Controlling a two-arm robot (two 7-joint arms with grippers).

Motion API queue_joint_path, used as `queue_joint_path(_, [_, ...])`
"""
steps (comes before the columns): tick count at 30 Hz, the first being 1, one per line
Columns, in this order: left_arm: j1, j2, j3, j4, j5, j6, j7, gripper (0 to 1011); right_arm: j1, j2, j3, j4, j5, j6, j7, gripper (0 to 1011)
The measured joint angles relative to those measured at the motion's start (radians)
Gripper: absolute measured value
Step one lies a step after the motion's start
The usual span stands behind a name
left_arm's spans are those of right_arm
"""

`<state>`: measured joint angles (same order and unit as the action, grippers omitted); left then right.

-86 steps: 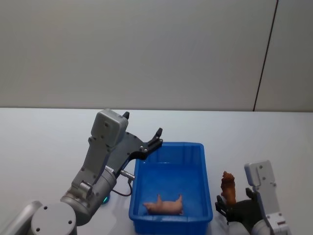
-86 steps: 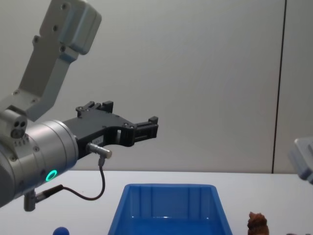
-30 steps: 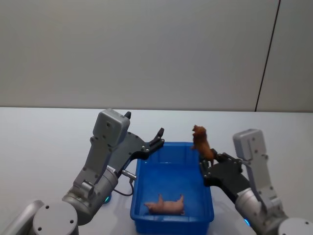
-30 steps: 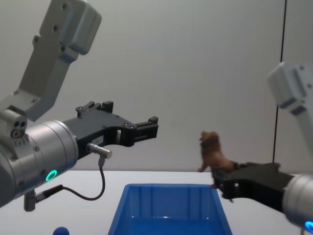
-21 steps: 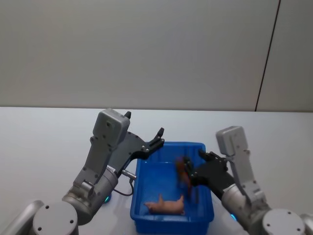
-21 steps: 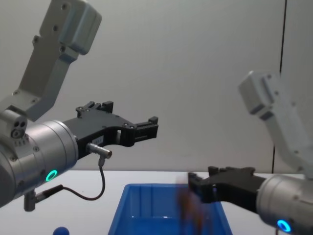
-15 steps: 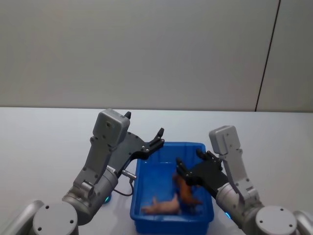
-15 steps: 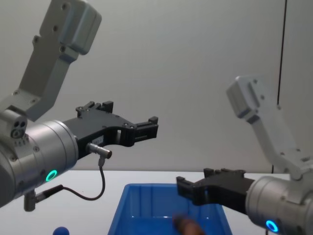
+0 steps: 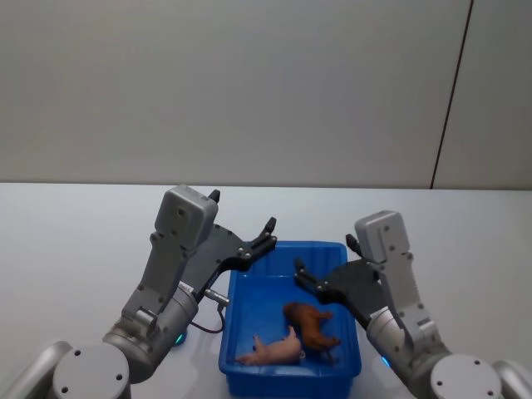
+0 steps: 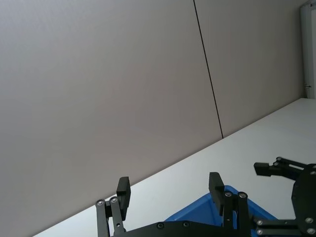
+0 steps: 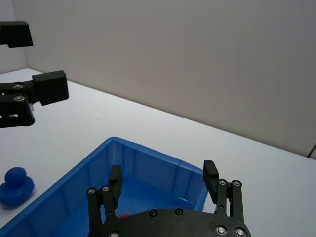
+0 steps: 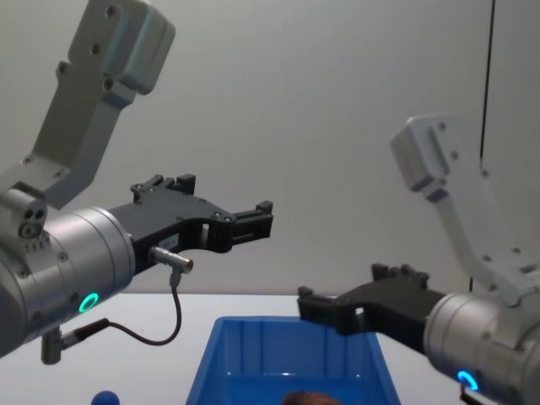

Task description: Pick up the two dolls from the table and place them into the box.

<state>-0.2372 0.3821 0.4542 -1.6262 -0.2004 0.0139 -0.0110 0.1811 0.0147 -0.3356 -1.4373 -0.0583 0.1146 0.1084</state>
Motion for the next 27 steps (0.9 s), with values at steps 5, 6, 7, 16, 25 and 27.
queue_joint_path(5, [0.000, 0.000, 0.000, 0.000, 0.000, 0.000, 0.000, 1001, -0.026, 0.014, 0.005, -0.038, -0.004, -0.017, -0.042, 1003])
queue_joint_path(6, [0.000, 0.000, 0.000, 0.000, 0.000, 0.000, 0.000, 1002, -0.031, 0.017, 0.007, -0.045, -0.004, -0.019, -0.050, 1003])
queue_joint_path(7, [0.000, 0.000, 0.000, 0.000, 0.000, 0.000, 0.000, 1001, -0.041, 0.023, 0.010, -0.058, -0.003, -0.020, -0.065, 1003])
queue_joint_path(16, [0.000, 0.000, 0.000, 0.000, 0.000, 0.000, 0.000, 1001, -0.100, 0.065, 0.041, -0.131, 0.031, -0.006, -0.143, 1003])
queue_joint_path(25, [0.000, 0.000, 0.000, 0.000, 0.000, 0.000, 0.000, 1001, -0.133, 0.091, 0.066, -0.164, 0.063, 0.018, -0.191, 1003])
queue_joint_path(27, [0.000, 0.000, 0.000, 0.000, 0.000, 0.000, 0.000, 1001, -0.139, 0.096, 0.071, -0.170, 0.068, 0.022, -0.199, 1003])
